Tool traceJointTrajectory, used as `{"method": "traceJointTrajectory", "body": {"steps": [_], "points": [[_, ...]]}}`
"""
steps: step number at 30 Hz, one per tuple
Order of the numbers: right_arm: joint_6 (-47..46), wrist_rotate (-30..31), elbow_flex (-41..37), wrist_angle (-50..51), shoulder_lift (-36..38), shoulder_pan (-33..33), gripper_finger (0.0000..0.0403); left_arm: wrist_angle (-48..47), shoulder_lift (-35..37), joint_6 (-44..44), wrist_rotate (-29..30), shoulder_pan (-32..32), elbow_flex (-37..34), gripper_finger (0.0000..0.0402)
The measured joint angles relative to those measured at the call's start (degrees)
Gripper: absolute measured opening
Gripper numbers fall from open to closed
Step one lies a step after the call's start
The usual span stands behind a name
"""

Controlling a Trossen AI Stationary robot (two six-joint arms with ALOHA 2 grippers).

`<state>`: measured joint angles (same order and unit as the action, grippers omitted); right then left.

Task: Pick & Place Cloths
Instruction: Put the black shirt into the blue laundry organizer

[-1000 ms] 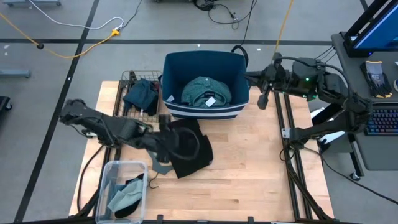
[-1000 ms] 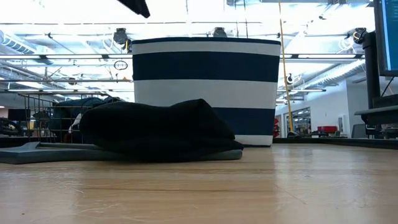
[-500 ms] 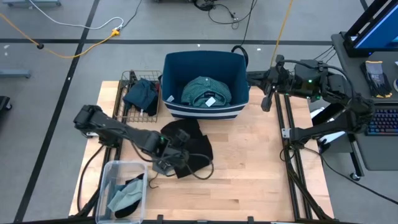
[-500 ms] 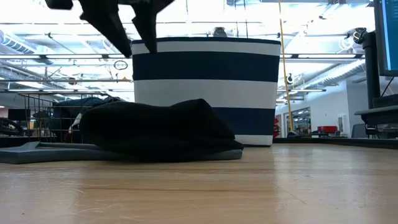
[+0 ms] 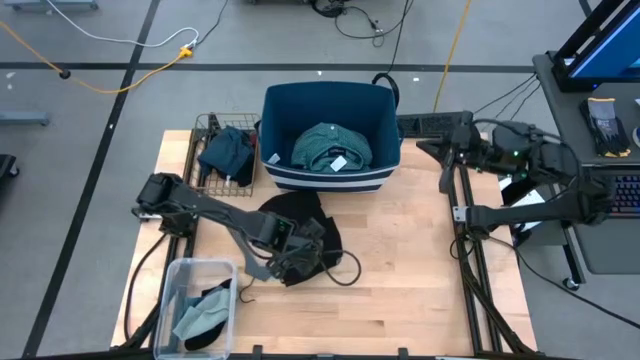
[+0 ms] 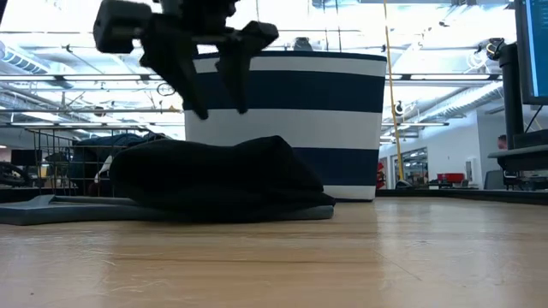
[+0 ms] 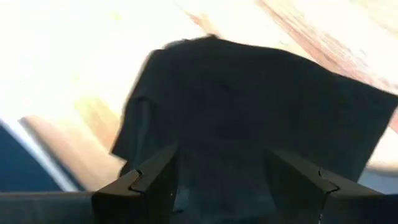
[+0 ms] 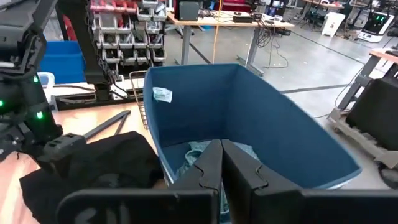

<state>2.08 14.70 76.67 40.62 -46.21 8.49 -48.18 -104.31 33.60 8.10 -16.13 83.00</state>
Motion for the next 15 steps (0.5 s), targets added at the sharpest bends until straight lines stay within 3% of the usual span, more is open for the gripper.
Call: {"method": "traceJointTrajectory", "body": {"steps": [8, 15], "points": [[-5.02, -4.58, -13.09, -7.17, 7.52, 0.00, 0.0000, 0.85, -1.58, 7.86, -0.59, 1.69, -3.36, 0.0227], [-7.94, -6.09, -17.63, -9.69, 8.72, 0.00, 0.0000, 5.78, -1.55, 10.21, -3.97, 5.60, -7.85, 0.0227]]}}
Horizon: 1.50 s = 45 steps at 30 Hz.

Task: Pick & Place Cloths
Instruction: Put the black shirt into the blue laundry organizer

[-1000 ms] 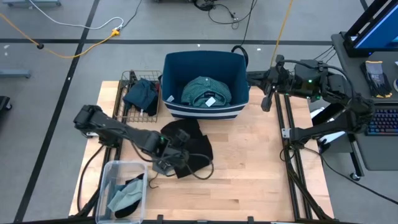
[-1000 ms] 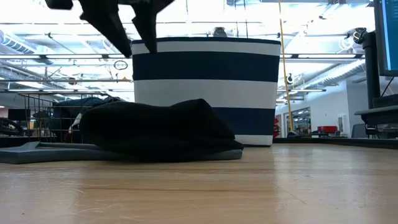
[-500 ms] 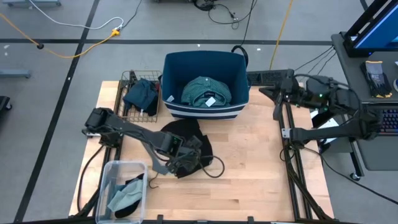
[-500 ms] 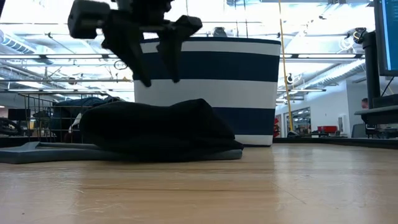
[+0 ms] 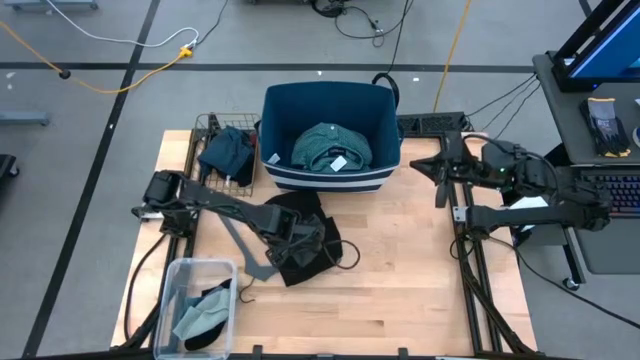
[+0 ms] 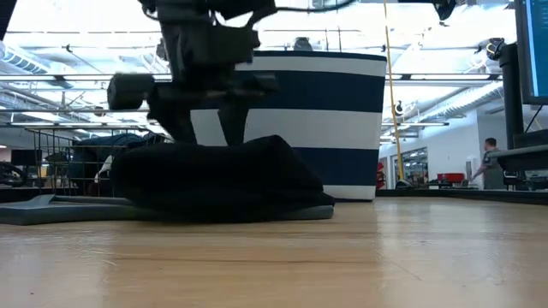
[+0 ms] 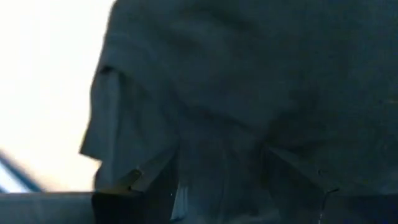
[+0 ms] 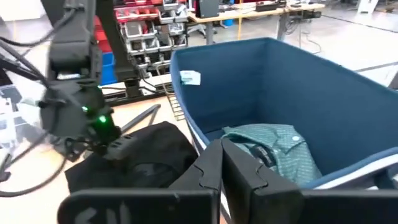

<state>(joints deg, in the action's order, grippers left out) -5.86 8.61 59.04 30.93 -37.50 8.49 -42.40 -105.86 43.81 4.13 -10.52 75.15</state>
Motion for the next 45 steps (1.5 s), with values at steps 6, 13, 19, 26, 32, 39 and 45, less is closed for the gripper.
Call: {"method": "traceJointTrajectory", "body": {"steps": [6, 13, 19, 26, 32, 39, 45], "points": [[-0.92, -1.31, -0.21, -0.98, -0.13, 0.00, 0.0000, 5.88, 0.00, 4.20, -3.89, 1.06, -6.04, 0.0227], [-2.00, -1.26, -0.21, -1.22, -0.23, 0.00, 0.0000, 12.38, 0.45, 5.18, -5.24, 2.19, -12.52, 0.0225], [-3.30, -1.21, -0.21, -1.94, -0.65, 0.02, 0.0000, 15.06, 0.48, 4.51, -7.87, 2.36, -15.14, 0.0146], [-3.55, -1.01, -0.21, -3.32, -1.50, 0.02, 0.0000, 18.19, 0.44, -0.20, -8.89, 2.36, -16.70, 0.0012], [-3.55, -0.86, -0.21, -3.32, -2.05, 0.02, 0.0000, 16.60, 1.16, -9.61, -9.65, 2.08, -16.45, 0.0005], [-3.55, -0.93, -0.21, -3.34, -2.21, 0.04, 0.0000, 13.28, 6.97, -18.91, -12.61, 2.47, -14.17, 0.0002], [-3.54, -1.14, -0.21, -3.36, -2.25, 0.04, 0.0000, 15.44, 13.81, -27.45, -16.93, 2.62, -13.02, 0.0001]]}}
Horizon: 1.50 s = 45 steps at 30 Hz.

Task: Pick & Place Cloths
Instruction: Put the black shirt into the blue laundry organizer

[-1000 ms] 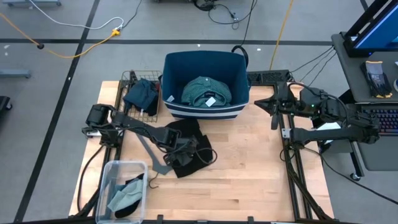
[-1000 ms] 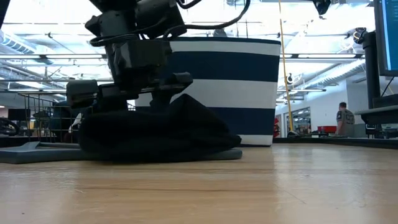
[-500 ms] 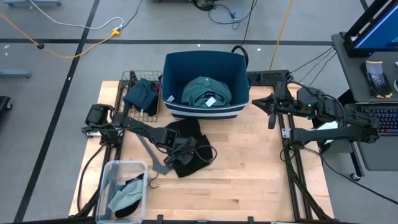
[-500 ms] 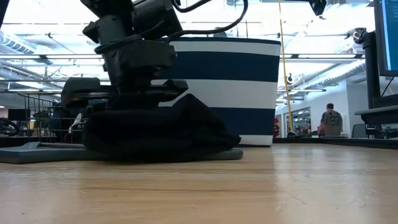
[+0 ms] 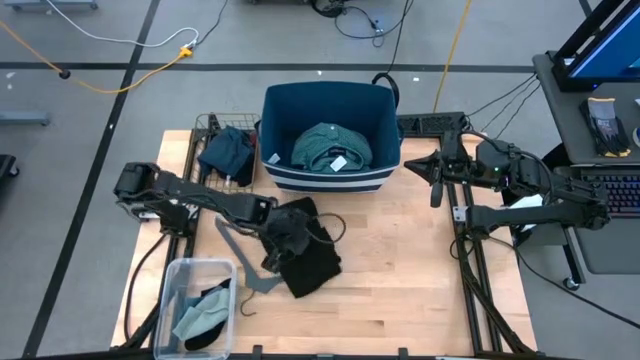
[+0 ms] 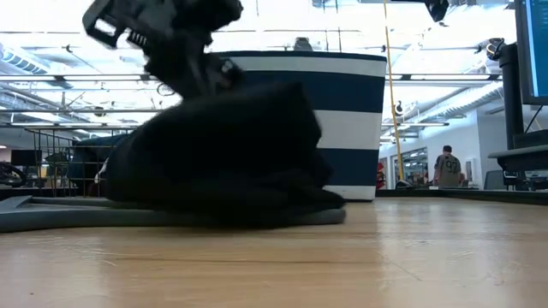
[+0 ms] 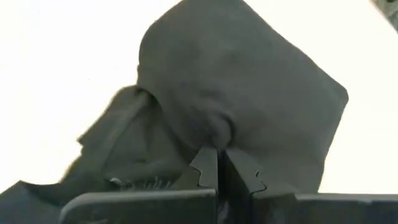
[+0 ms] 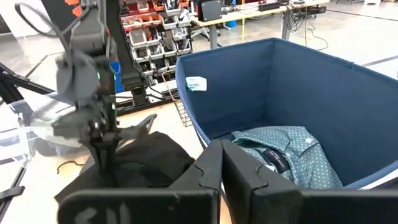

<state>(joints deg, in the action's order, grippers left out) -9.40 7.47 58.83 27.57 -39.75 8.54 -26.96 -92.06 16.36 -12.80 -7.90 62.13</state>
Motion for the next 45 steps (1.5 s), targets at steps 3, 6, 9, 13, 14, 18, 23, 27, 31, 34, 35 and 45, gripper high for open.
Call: {"method": "traceJointTrajectory", "body": {"steps": [3, 6, 9, 13, 14, 18, 23, 27, 31, 34, 35, 45], "points": [[0.22, -0.03, 0.00, -0.15, -0.04, 0.00, 0.0000, 1.54, 3.26, -3.31, 0.70, 0.00, 0.01, 0.0001], [0.86, -0.06, 0.00, -0.35, -0.04, -0.01, 0.0000, 3.51, 6.67, -5.90, 2.97, 0.00, 0.04, 0.0001], [1.08, -0.07, 0.00, -0.46, -0.04, 0.00, 0.0000, 7.19, 9.93, -8.11, 4.55, 0.35, 0.17, 0.0000], [1.37, -0.09, 0.00, -0.53, -0.04, 0.00, 0.0000, 12.58, 13.70, -11.02, 5.65, 1.30, 0.24, 0.0000], [1.51, -0.10, 0.00, -0.72, -0.04, -0.02, 0.0000, 13.00, 14.72, -11.85, 5.80, 1.61, 0.23, 0.0000], [2.20, -0.10, 0.00, -1.09, -0.04, -0.02, 0.0000, 20.75, 17.55, -15.44, 5.69, 3.17, 0.30, 0.0000], [3.05, -0.10, 0.00, -1.70, -0.04, -0.02, 0.0000, 34.51, 20.43, -20.57, 5.33, 4.99, 0.13, 0.0000], [4.01, -0.10, 0.00, -2.11, -0.04, -0.01, 0.0000, 49.19, 22.46, -23.28, 6.63, 6.75, 0.39, 0.0000], [4.56, -0.09, 0.00, -2.65, -0.04, 0.00, 0.0000, 52.69, 22.92, -20.99, 12.38, 8.71, 5.89, 0.0000], [5.16, -0.10, 0.00, -2.80, -0.07, -0.01, 0.0000, 52.19, 22.01, -13.97, 15.74, 10.16, 12.65, 0.0000], [5.41, -0.07, 0.00, -2.98, -0.07, 0.00, 0.0000, 51.35, 21.63, -11.11, 16.26, 10.80, 15.08, 0.0000], [5.60, -0.07, 0.00, -3.43, -0.07, 0.00, 0.0000, 35.84, 12.52, 5.91, 16.95, 23.36, 34.56, 0.0000]]}}
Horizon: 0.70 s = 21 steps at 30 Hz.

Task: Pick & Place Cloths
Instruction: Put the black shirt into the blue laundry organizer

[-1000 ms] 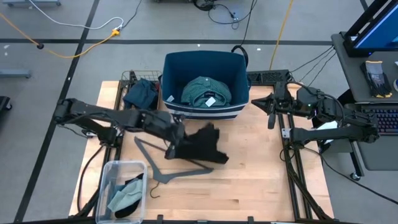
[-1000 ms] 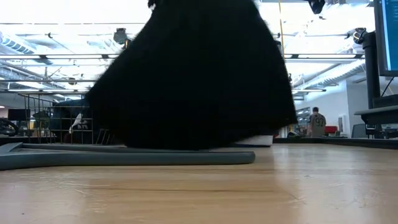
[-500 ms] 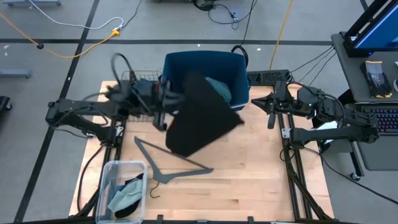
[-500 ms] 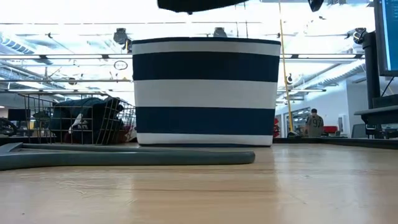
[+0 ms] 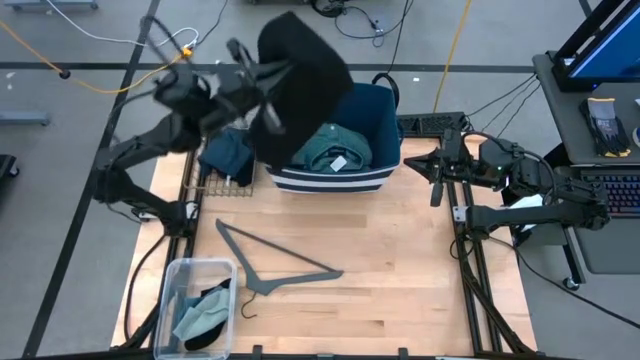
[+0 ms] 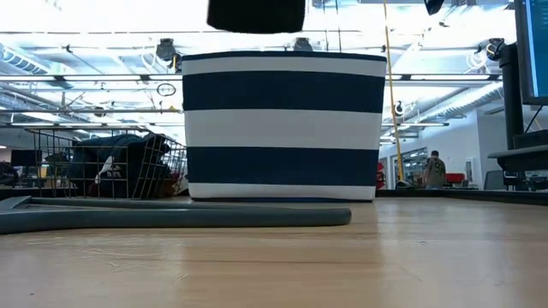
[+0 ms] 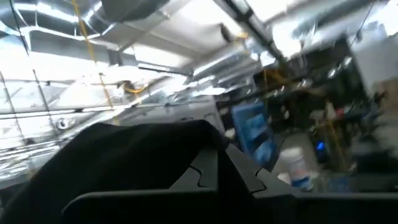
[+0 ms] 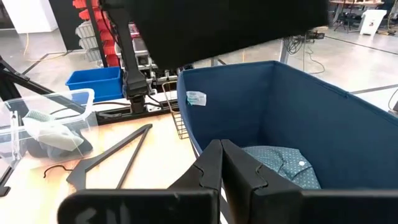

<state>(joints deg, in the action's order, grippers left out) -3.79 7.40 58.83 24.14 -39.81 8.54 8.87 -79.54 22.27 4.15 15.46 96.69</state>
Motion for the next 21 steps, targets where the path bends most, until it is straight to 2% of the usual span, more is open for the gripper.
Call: {"method": "traceJointTrajectory", "body": {"steps": [7, 13, 21], "points": [[-0.87, 0.03, 0.00, 0.00, 0.00, 0.00, 0.0000, -3.05, -8.24, -0.35, -10.70, 10.30, 2.99, 0.0000], [-1.51, 0.12, 0.00, 0.00, -0.02, 0.00, 0.0000, -10.81, -13.27, -0.02, -18.81, 16.07, 3.03, 0.0000], [-1.51, 0.45, 0.00, 0.02, -0.02, 0.00, 0.0000, -12.99, -13.81, 0.53, -29.24, 20.96, 3.06, 0.0000]]}}
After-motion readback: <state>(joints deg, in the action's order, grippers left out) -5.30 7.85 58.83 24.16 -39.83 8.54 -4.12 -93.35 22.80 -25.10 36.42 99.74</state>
